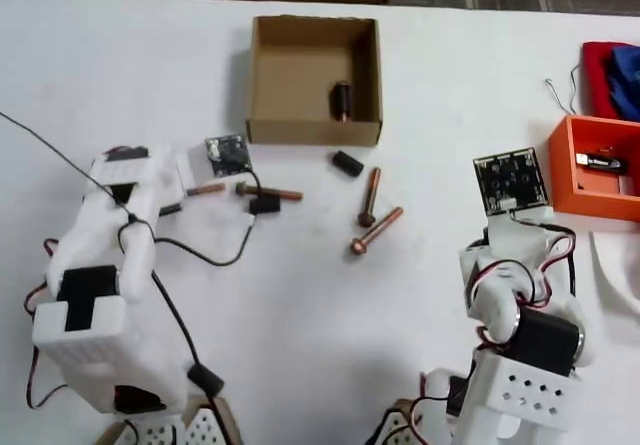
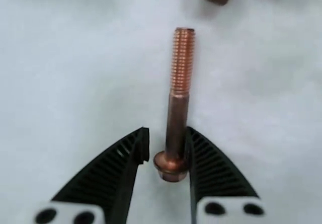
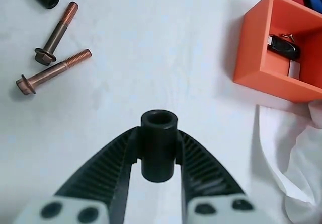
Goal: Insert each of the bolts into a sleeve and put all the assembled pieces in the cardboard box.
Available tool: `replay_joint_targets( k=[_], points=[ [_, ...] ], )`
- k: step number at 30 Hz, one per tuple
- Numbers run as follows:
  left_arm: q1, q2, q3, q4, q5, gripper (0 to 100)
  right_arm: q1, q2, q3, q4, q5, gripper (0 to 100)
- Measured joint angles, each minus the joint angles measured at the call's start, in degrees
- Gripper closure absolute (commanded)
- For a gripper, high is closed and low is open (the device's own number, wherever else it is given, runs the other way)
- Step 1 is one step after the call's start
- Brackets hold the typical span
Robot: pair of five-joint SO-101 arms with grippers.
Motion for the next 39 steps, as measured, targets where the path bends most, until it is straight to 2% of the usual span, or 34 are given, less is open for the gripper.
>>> replay_joint_targets(
  k=[6, 10, 15, 20, 23, 25, 27, 31, 35, 39],
  points=[
    [-0.26, -0.97, 0.0, 0.0, 0.18, 87, 0.0, 0.0, 0.0, 0.0, 0.0, 97.7],
    [-0.35, -2.29, 0.18, -0.97, 3.96, 87, 0.0, 0.0, 0.0, 0.0, 0.0, 97.7],
    [-0.88, -4.4, -1.05, -2.73, 5.1, 88, 0.0, 0.0, 0.0, 0.0, 0.0, 97.7],
    [-0.97, -8.44, -1.05, -0.79, 5.19, 88, 0.0, 0.0, 0.0, 0.0, 0.0, 97.7],
    [-0.88, -11.52, -1.05, 0.18, 9.32, 87, 0.0, 0.0, 0.0, 0.0, 0.0, 97.7],
    [-0.62, -13.63, -1.05, 0.18, 16.97, 87, 0.0, 0.0, 0.0, 0.0, -0.62, 97.7],
    [-0.35, -15.3, -1.05, -0.44, 28.66, 87, 0.0, 0.0, 0.0, 0.0, -1.58, 97.7],
    [0.09, -16.7, -1.05, -0.53, 60.75, 86, -1.67, 0.0, 0.0, 0.0, -2.29, 97.7],
    [1.32, -16.79, -1.05, 2.99, 92.75, 72, -4.4, 0.0, 0.0, 0.0, -4.22, 97.7],
    [1.14, -16.79, -1.05, 4.13, 112.0, 67, -5.45, 0.0, 0.0, 0.0, -4.4, 97.7]
  ],
)
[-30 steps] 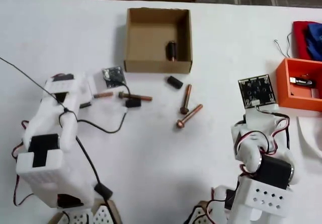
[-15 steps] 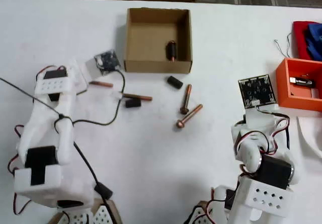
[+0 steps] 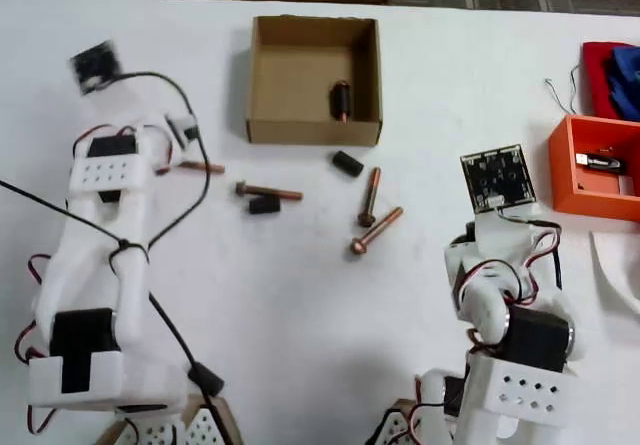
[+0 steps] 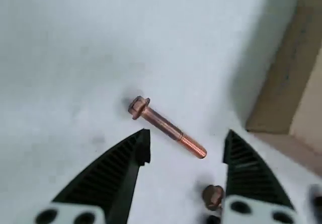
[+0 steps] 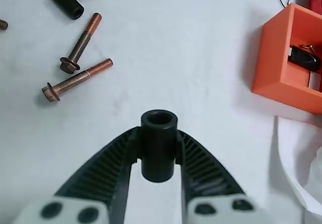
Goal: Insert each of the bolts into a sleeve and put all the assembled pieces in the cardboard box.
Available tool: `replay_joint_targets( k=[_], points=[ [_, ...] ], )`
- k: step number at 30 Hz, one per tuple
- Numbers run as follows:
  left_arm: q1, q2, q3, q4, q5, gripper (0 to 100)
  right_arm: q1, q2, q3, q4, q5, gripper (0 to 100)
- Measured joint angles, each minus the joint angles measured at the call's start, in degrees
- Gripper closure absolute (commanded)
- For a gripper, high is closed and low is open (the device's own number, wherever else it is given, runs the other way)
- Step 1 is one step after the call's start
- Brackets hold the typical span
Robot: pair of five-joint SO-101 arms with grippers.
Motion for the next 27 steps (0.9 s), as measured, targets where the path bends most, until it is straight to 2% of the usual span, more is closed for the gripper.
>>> replay_joint_targets(
  k=[4, 9, 18, 22, 27],
  points=[
    [0.44, 0.0, 1.05, 0.0, 13.63, 73, -0.44, 0.0, 0.0, -0.26, 0.0, 97.7],
    [1.23, 0.0, 2.9, -1.58, 21.36, 84, -0.44, 0.0, 0.0, -2.02, 0.0, 97.7],
    [1.05, 0.26, 3.08, -1.76, 27.08, 78, -0.44, 0.0, 0.0, -3.52, -0.35, 97.7],
    [1.14, 7.03, 1.23, -1.67, 28.75, 78, -0.44, 0.0, 0.0, -4.75, -1.58, 97.7],
    [1.23, 15.21, -8.79, 6.51, 28.84, 78, -0.44, 0.0, 0.0, -4.66, -1.76, 97.7]
  ],
)
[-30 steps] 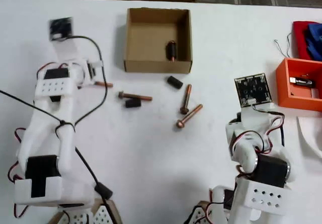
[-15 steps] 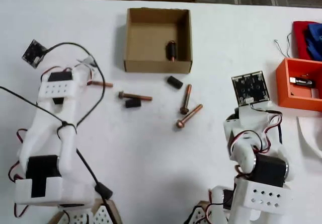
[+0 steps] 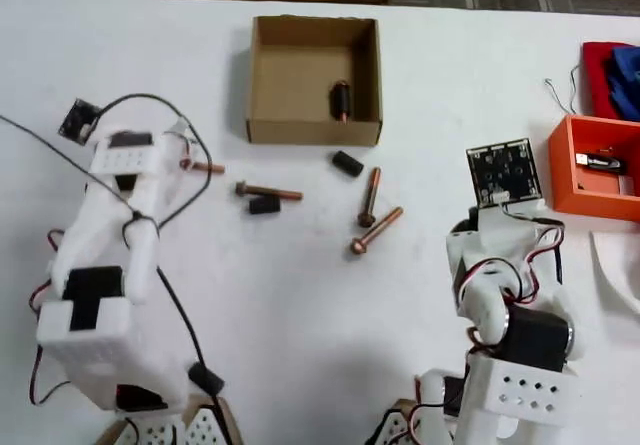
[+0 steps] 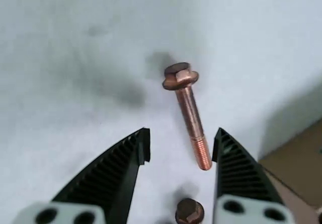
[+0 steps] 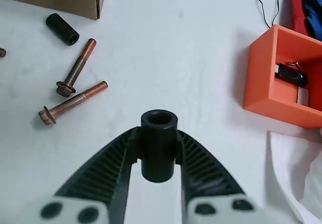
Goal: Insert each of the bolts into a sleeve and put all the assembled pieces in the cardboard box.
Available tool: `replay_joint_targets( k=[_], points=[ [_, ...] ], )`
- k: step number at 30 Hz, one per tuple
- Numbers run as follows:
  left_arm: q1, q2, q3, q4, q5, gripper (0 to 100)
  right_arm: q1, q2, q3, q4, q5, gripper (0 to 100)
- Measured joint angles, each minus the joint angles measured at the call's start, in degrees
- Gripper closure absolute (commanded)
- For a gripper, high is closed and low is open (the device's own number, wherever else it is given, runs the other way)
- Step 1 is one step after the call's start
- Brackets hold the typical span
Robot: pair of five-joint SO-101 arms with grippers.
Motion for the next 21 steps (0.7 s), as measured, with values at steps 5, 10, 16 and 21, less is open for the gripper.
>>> replay_joint_targets(
  k=[5, 10, 16, 21],
  points=[
    [0.0, 2.99, -9.76, 5.01, 0.0, 78, 0.0, 0.0, 0.0, 0.09, 0.0, 97.7],
    [0.0, 7.65, -11.16, 6.86, 2.2, 78, 0.0, 0.0, 0.0, 0.26, 0.0, 97.7],
    [0.0, 10.81, -13.19, 7.74, 2.99, 78, 0.0, 0.0, 0.0, 0.26, 0.0, 97.7],
    [0.0, 12.4, -16.0, 7.74, 2.99, 78, 0.0, 0.0, 0.0, 0.26, 0.0, 97.7]
  ],
)
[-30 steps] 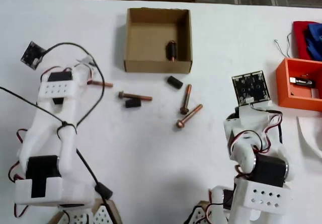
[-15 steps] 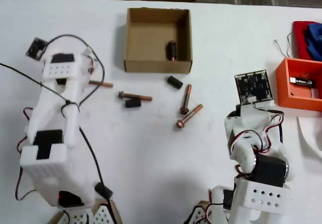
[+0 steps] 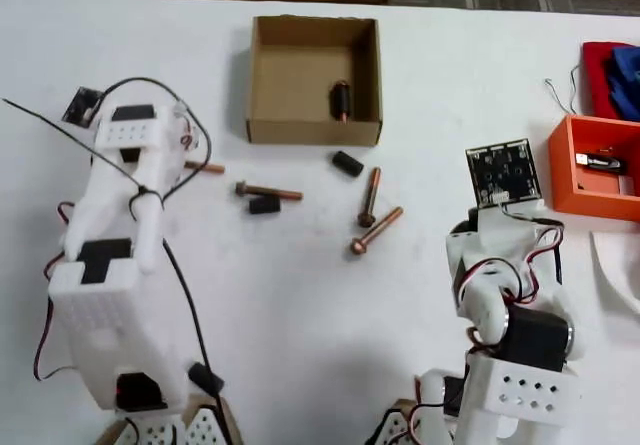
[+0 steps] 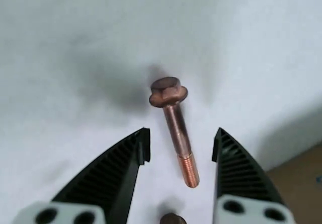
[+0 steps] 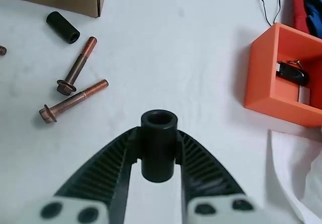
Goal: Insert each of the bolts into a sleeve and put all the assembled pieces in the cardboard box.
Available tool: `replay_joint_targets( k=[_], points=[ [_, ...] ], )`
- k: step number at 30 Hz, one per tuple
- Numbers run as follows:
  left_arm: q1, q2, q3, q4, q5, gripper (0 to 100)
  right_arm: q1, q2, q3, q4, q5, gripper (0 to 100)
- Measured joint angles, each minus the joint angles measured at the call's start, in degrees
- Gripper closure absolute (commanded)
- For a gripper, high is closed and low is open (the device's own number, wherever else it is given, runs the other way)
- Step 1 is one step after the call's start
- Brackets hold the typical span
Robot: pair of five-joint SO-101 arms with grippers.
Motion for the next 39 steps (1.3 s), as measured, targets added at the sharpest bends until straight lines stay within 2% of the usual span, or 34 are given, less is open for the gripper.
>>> replay_joint_targets(
  k=[10, 12, 15, 17, 24, 27, 30, 35, 39],
  points=[
    [0.0, 9.23, -8.18, 2.81, 0.0, 78, 0.0, 0.0, 0.0, 0.0, 0.0, 97.7],
    [0.0, 10.64, -10.37, 4.48, 0.0, 83, 0.0, 0.0, 0.0, 0.0, 0.0, 97.7],
    [0.0, 12.48, -13.71, 7.21, 0.0, 99, 0.0, 0.0, 0.0, 0.0, 0.0, 97.7],
    [0.09, 13.63, -16.0, 8.26, 0.0, 96, 0.0, 0.0, 0.0, 0.0, 0.0, 97.7],
    [0.18, 15.47, -20.66, 11.6, -0.97, 97, 0.0, 0.0, 0.0, 0.0, 0.0, 97.7],
    [0.18, 15.74, -23.47, 13.8, -8.35, 97, 0.0, 0.0, 0.0, 0.0, 0.0, 97.7],
    [0.09, 15.91, -29.71, 19.43, -19.78, 97, 0.0, 0.0, 0.0, 0.0, 0.0, 97.7],
    [-1.05, 15.91, -41.93, 33.49, -45.27, 97, 0.0, 0.0, 0.0, 0.0, 0.0, 97.7],
    [-2.73, 16.88, -43.78, 38.77, -61.36, 97, 0.0, 0.0, 0.0, 0.0, 0.0, 97.7]
  ],
)
